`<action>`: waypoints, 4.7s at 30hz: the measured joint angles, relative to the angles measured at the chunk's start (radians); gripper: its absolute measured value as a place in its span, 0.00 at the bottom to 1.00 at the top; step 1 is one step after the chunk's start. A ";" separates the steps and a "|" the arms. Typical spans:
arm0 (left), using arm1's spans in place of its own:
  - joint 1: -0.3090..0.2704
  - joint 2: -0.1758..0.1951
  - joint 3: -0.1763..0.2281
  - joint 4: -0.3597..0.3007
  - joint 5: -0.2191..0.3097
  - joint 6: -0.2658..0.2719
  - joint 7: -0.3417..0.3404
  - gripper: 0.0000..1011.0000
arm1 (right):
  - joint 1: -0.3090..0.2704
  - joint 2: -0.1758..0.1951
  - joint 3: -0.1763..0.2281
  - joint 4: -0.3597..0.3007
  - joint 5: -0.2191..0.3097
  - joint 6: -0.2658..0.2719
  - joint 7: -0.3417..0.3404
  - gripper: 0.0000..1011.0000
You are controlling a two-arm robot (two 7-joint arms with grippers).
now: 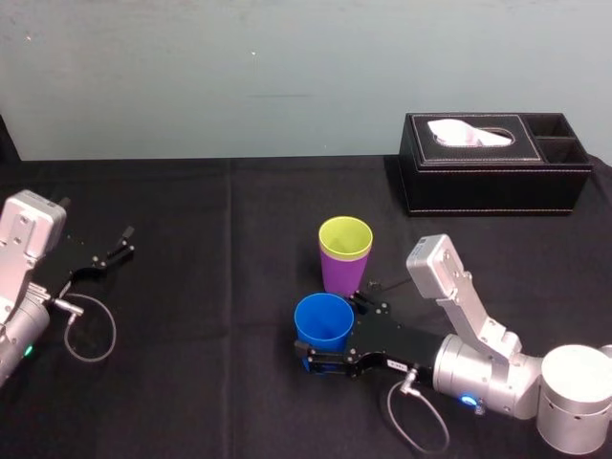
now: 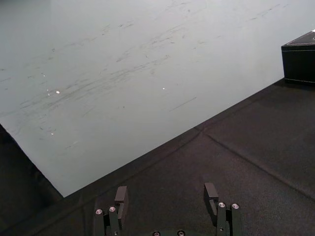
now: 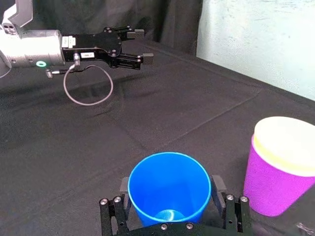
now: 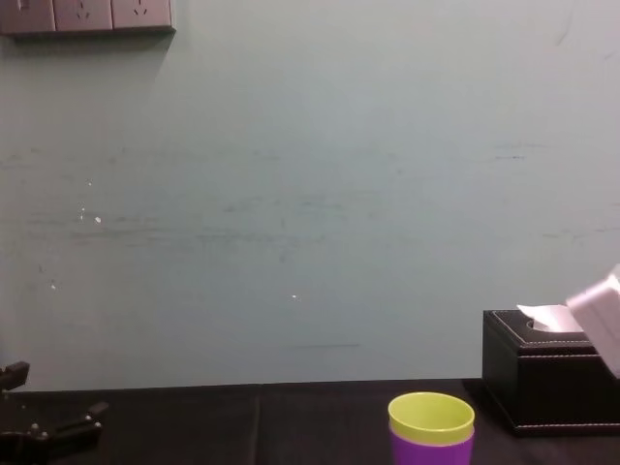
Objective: Stack the three plastic cups sequentially using one hand.
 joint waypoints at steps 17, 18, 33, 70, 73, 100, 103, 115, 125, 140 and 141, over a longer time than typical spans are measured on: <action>0.000 0.000 0.000 0.000 0.000 0.000 0.000 1.00 | 0.003 -0.002 -0.002 0.005 0.004 0.000 0.004 0.81; 0.000 0.000 0.000 0.000 0.000 0.000 0.000 1.00 | 0.003 -0.002 -0.002 0.004 0.004 0.000 0.004 0.79; 0.000 0.000 0.000 0.000 0.000 0.000 0.000 1.00 | 0.002 -0.001 0.000 0.002 0.002 -0.001 0.003 0.74; 0.000 0.000 0.000 0.000 0.000 0.000 0.000 1.00 | -0.065 0.100 0.156 -0.325 0.064 0.180 -0.183 0.74; 0.000 0.000 0.000 0.000 0.000 0.000 0.000 1.00 | -0.051 0.092 0.151 -0.314 0.046 0.178 -0.190 0.74; 0.000 0.000 0.000 0.000 0.000 0.000 0.000 1.00 | 0.112 -0.044 0.111 -0.109 -0.044 0.197 -0.196 0.74; 0.000 0.000 0.000 0.000 0.000 0.000 0.000 1.00 | 0.118 -0.051 0.112 -0.103 -0.046 0.200 -0.196 0.74; 0.000 0.000 0.000 0.000 0.000 0.000 0.000 1.00 | 0.138 -0.072 0.108 -0.083 -0.058 0.203 -0.191 0.74; 0.000 0.000 0.000 0.000 0.000 0.000 0.000 1.00 | 0.147 -0.084 0.100 -0.074 -0.067 0.205 -0.185 0.74; 0.000 0.000 0.000 0.000 0.000 0.000 0.000 1.00 | 0.153 -0.093 0.098 -0.051 -0.069 0.207 -0.178 0.74; 0.000 0.000 0.000 0.000 0.000 0.000 0.000 1.00 | 0.154 -0.094 0.097 -0.049 -0.069 0.207 -0.178 0.74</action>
